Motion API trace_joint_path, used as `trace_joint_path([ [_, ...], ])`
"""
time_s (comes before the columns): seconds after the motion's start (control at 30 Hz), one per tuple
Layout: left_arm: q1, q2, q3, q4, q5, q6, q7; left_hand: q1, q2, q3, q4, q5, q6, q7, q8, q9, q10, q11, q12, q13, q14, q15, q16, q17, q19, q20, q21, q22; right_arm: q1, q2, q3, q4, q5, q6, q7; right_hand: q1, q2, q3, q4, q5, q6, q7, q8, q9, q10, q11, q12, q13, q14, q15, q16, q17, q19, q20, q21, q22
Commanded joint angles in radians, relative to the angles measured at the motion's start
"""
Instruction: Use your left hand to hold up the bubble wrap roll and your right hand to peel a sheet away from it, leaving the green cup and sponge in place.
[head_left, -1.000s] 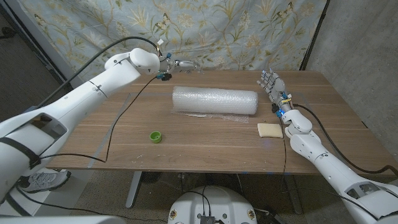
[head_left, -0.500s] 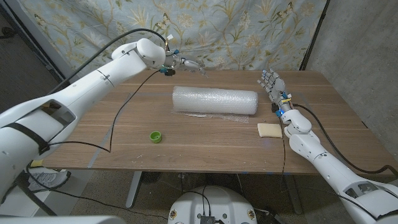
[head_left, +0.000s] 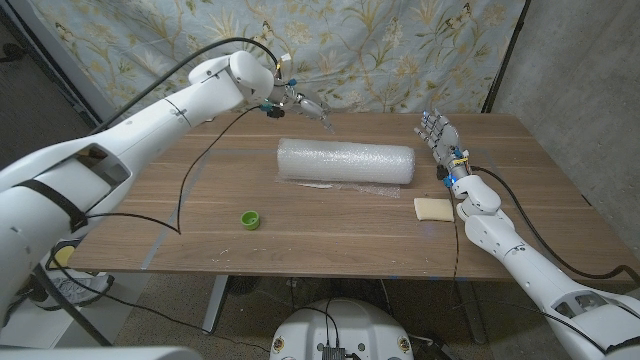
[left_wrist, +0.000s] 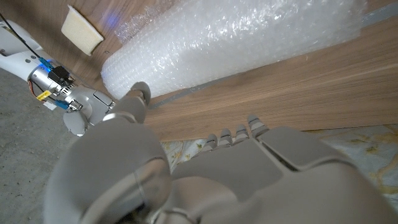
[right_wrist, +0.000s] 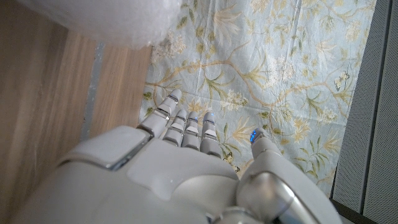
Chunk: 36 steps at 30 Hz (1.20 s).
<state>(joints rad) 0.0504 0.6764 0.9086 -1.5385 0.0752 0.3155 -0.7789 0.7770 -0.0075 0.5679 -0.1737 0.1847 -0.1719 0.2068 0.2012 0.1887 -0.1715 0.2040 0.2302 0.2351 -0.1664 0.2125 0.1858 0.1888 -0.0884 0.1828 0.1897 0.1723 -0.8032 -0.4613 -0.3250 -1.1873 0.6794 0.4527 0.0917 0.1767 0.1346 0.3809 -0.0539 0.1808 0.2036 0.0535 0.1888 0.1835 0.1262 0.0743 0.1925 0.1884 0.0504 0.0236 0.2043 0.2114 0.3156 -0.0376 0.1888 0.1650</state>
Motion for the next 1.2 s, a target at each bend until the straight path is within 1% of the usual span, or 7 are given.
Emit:
trace_joint_path([
  [0.03, -0.062, -0.041, 0.056, 0.036, 0.080, -0.010, -0.107, 0.018, 0.001, -0.004, 0.003, 0.007, -0.041, 0.004, 0.009, 0.001, -0.088, 0.010, 0.009, 0.004, -0.058, 0.005, 0.010, 0.005, 0.007, 0.007, 0.006, 0.002, -0.004, 0.002, 0.004, -0.011, 0.005, -0.003, -0.007, 0.009, 0.000, -0.001, -0.004, 0.004, 0.007, 0.000, 0.005, 0.005, 0.007, 0.006, 0.006, 0.005, 0.004, 0.007, 0.007, 0.002, 0.003, 0.008, 0.002, 0.005],
  [0.33, -0.096, -0.090, 0.074, 0.112, 0.073, -0.042, -0.168, 0.045, -0.005, -0.034, 0.013, 0.000, -0.074, 0.002, 0.002, 0.002, -0.113, 0.013, 0.008, 0.014, -0.074, 0.007, 0.006, 0.008, -0.020, 0.020, 0.000, 0.004, -0.014, -0.002, 0.008, -0.019, 0.007, 0.001, -0.010, 0.008, -0.001, -0.002, -0.004, 0.004, 0.006, -0.001, 0.005, 0.005, 0.005, 0.006, 0.005, 0.005, 0.005, 0.008, 0.008, 0.003, 0.001, 0.009, 0.002, 0.005],
  [0.47, -0.113, -0.109, 0.087, 0.142, 0.076, -0.058, -0.194, 0.066, 0.000, -0.083, 0.021, -0.004, -0.099, 0.001, 0.005, 0.002, -0.131, 0.013, 0.014, 0.028, -0.094, 0.008, 0.009, 0.011, -0.039, 0.024, 0.002, 0.004, -0.017, -0.004, 0.009, -0.020, 0.005, 0.006, -0.009, 0.008, -0.001, -0.002, -0.005, 0.004, 0.007, -0.001, 0.005, 0.005, 0.004, 0.005, 0.005, 0.005, 0.005, 0.009, 0.008, 0.003, 0.001, 0.010, 0.002, 0.005],
  [0.57, -0.124, -0.121, 0.099, 0.160, 0.079, -0.066, -0.213, 0.091, 0.021, -0.156, 0.024, -0.005, -0.115, 0.001, 0.003, 0.001, -0.146, 0.013, 0.020, 0.040, -0.105, 0.008, 0.011, 0.012, -0.052, 0.024, 0.004, 0.004, -0.023, -0.005, 0.011, -0.029, 0.006, 0.004, -0.019, 0.008, -0.001, -0.002, -0.005, 0.004, 0.006, -0.001, 0.005, 0.005, 0.003, 0.005, 0.004, 0.005, 0.004, 0.011, 0.008, 0.003, 0.000, 0.010, 0.002, 0.005],
  [0.73, -0.140, -0.140, 0.113, 0.188, 0.083, -0.078, -0.238, 0.098, 0.038, -0.212, 0.028, -0.007, -0.134, 0.001, 0.001, 0.001, -0.164, 0.013, 0.018, 0.042, -0.118, 0.008, 0.011, 0.011, -0.071, 0.025, 0.005, 0.006, -0.030, -0.007, 0.014, -0.037, 0.005, 0.006, -0.023, 0.008, -0.002, -0.003, -0.006, 0.004, 0.006, -0.002, 0.005, 0.005, 0.002, 0.006, 0.004, 0.005, 0.003, 0.010, 0.007, 0.003, -0.002, 0.011, 0.001, 0.005],
  [0.97, -0.158, -0.158, 0.135, 0.203, 0.105, -0.079, -0.258, 0.099, 0.049, -0.243, 0.028, -0.006, -0.159, 0.001, 0.000, 0.001, -0.180, 0.013, 0.018, 0.045, -0.133, 0.008, 0.011, 0.012, -0.090, 0.025, 0.005, 0.006, -0.045, -0.011, 0.020, -0.051, 0.009, 0.006, -0.031, 0.008, -0.002, -0.003, -0.006, 0.004, 0.005, -0.003, 0.005, 0.005, 0.001, 0.007, 0.004, 0.005, 0.002, 0.012, 0.007, 0.003, -0.002, 0.012, 0.001, 0.005],
  [1.2, -0.158, -0.167, 0.144, 0.210, 0.123, -0.077, -0.250, 0.100, 0.056, -0.256, 0.028, -0.005, -0.180, 0.001, -0.001, 0.000, -0.190, 0.014, 0.018, 0.046, -0.142, 0.008, 0.011, 0.012, -0.103, 0.025, 0.005, 0.007, -0.057, -0.014, 0.024, -0.054, 0.010, 0.007, -0.039, 0.007, -0.003, -0.004, -0.006, 0.004, 0.005, -0.003, 0.004, 0.005, 0.001, 0.006, 0.004, 0.005, 0.002, 0.013, 0.007, 0.003, -0.003, 0.013, 0.001, 0.005],
])
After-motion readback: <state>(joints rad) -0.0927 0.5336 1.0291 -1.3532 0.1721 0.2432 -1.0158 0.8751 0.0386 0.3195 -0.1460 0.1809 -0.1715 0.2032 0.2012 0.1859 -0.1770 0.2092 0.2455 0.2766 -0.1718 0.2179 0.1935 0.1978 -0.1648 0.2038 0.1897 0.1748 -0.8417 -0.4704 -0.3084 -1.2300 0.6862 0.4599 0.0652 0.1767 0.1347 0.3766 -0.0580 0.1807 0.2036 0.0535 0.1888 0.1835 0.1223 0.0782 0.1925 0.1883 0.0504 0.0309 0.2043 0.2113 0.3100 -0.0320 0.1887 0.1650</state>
